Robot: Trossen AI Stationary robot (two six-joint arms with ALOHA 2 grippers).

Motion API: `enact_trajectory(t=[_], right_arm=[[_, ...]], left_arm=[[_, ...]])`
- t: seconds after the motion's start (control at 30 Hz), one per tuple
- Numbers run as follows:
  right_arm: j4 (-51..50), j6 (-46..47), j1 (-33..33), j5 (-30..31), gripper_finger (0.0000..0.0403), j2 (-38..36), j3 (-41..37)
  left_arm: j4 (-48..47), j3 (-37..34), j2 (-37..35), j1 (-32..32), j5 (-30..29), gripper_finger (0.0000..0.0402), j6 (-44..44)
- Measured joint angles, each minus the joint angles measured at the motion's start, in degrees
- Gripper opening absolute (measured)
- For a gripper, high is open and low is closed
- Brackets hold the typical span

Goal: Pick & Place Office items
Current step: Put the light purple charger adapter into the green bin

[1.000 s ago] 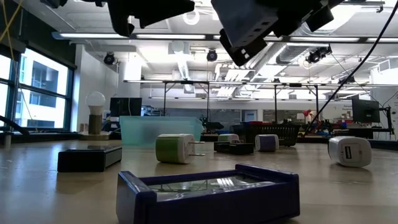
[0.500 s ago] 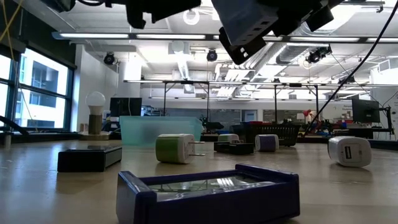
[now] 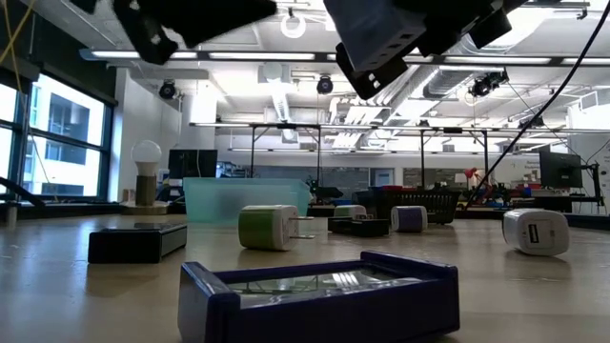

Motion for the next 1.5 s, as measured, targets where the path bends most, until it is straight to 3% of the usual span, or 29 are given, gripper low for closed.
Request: enact_trajectory(t=[0.5,0.93,1.33,1.5], right_arm=[[-0.7,0.2,-0.3,-0.1,0.0194,0.0,0.0],[-1.8,0.0,-0.3,0.0,0.0194,0.0,0.0],[-2.9,-0.9,-0.4,0.1,0.0194,-0.1,0.0],[-2.9,-0.8,-0.4,0.2,0.0194,-0.1,0.0]], left_arm=[[-26.3,19.6,9.8,-2.0,1.5,0.028,-4.2],[-32.3,29.8,18.7,1.2,4.8,0.028,-3.3],[-31.7,30.4,19.5,1.1,8.9,0.028,0.4],[-31.2,30.4,19.5,1.2,9.2,0.028,-3.1]])
